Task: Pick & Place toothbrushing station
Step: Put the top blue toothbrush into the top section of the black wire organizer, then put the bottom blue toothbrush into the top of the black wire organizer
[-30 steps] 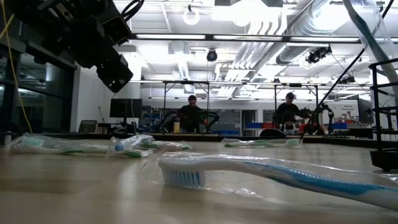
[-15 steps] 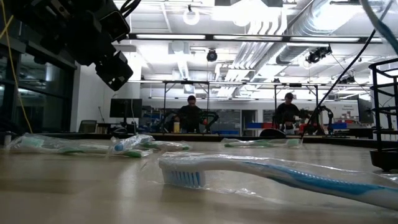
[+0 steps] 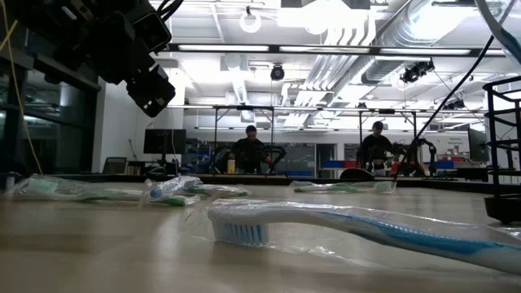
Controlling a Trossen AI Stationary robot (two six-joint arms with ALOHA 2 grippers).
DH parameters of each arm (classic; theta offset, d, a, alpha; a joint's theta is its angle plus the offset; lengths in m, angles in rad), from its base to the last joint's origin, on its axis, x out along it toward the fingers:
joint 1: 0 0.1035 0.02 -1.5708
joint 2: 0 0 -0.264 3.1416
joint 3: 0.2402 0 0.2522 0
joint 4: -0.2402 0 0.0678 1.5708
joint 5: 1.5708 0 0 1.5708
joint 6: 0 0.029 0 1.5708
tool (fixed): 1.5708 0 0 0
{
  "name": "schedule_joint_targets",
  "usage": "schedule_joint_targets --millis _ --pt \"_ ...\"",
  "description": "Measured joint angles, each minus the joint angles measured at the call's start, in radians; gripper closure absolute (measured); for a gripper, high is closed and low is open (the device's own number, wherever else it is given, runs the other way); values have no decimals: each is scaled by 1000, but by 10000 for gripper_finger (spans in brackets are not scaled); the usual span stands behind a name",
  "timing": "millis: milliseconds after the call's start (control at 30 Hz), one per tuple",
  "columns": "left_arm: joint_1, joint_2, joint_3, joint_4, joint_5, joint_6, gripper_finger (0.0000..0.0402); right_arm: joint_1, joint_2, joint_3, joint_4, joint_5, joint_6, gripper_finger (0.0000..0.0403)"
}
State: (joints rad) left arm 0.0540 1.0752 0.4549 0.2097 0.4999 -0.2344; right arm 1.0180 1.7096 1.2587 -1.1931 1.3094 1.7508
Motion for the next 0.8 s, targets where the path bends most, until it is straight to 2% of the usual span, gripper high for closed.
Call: schedule_joint_targets --millis 267,633,800 --pt "0 0 0 3 0 -2 206 1 0 0 2 -15 -3 394" --pt "0 0 0 5 0 -2 206 1 0 0 3 -26 -4 313" --pt "0 0 0 5 0 -2 206 1 0 0 3 -17 -3 291"
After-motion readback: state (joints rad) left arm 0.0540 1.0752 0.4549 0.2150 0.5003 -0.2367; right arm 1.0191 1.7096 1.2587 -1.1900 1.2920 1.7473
